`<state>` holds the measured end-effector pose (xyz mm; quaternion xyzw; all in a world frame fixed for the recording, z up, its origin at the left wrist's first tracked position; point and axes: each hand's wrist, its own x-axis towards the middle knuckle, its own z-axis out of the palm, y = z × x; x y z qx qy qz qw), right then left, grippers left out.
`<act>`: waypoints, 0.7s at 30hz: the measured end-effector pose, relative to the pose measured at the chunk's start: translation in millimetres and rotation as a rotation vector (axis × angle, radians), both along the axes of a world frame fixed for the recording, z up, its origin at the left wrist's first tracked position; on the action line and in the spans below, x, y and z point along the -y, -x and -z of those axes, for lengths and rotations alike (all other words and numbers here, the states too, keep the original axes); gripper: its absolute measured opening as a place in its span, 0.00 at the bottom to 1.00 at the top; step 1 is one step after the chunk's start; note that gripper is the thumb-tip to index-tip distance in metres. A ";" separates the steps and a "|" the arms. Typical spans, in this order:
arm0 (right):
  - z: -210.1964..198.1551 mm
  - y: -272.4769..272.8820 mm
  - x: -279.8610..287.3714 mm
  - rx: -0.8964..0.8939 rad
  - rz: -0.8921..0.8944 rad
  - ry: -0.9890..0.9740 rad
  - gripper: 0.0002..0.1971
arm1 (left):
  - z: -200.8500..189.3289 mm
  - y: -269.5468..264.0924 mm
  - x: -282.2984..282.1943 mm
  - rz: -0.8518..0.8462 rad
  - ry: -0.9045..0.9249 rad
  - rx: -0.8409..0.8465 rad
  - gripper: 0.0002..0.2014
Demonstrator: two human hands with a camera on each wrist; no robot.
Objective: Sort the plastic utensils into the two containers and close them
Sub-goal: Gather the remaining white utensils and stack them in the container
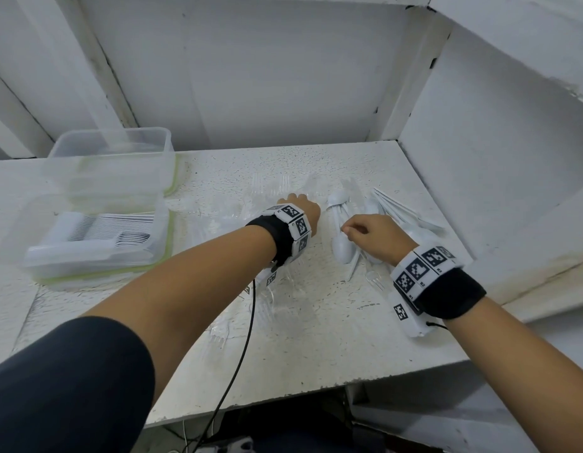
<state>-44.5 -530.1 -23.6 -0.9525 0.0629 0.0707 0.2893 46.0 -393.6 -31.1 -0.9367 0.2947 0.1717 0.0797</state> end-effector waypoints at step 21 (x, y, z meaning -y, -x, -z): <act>10.5 4.9 -17.8 -0.153 -0.294 0.644 0.28 | -36.3 -0.2 -34.3 -0.322 0.394 -0.379 0.11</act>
